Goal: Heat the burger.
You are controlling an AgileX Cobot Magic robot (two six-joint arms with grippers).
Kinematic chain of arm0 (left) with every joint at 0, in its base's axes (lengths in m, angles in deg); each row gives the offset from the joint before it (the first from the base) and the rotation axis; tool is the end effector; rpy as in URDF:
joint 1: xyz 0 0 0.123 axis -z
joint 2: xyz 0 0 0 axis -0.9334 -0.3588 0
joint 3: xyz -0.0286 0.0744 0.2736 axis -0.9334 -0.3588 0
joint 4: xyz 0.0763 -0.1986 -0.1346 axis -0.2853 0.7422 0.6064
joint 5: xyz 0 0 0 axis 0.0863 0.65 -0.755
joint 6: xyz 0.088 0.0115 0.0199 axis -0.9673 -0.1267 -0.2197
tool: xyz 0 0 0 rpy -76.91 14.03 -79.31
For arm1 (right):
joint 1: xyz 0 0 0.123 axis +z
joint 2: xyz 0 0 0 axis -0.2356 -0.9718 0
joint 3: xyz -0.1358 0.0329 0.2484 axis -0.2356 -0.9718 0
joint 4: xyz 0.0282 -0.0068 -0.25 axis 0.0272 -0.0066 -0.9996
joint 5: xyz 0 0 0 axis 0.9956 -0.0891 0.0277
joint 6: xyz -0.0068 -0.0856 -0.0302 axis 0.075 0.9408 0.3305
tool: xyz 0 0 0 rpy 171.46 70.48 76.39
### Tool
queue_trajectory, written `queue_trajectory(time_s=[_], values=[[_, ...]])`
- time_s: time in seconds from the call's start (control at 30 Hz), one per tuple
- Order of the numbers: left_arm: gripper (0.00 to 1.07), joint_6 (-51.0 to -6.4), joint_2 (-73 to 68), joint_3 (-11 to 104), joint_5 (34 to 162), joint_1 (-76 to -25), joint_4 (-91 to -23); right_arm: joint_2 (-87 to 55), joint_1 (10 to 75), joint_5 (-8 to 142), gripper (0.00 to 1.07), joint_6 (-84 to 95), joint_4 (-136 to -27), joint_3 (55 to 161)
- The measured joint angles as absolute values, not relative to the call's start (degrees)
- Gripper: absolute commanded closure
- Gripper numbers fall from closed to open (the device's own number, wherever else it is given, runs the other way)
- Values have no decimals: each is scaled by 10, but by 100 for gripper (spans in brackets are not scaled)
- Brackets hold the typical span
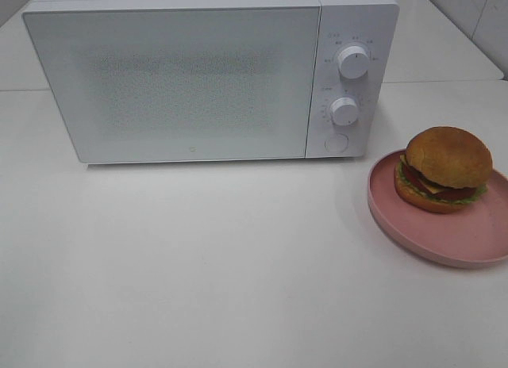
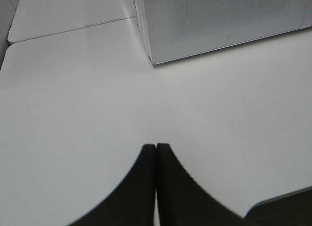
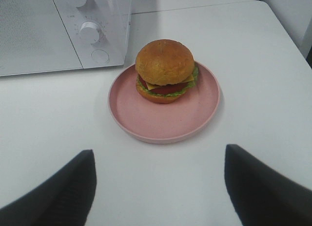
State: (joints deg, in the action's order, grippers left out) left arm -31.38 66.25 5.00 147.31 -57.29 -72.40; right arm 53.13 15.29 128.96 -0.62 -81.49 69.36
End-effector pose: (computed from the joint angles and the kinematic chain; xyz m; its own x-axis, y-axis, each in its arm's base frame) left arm -0.0048 0.0020 0.2782 -0.4060 0.2052 -0.8905 0.2433 0.9636 0.1111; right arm -0.0044 -0.0001 0.2813 -0.4138 0.0220 -0.9101 -0.0149 0.9994 0.0310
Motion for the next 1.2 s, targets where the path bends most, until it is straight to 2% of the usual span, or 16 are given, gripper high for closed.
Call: queue_trajectory(time_s=[0.37, 0.63, 1.2], values=[[106, -314, 663, 50, 1473, -575, -723, 531, 153, 1290, 38, -6, -815, 694], [106, -316, 663, 50, 1473, -674, -722, 531, 153, 1290, 38, -6, -815, 694], [106, -316, 663, 50, 1473, -683, -722, 531, 153, 1290, 38, -6, -815, 694]])
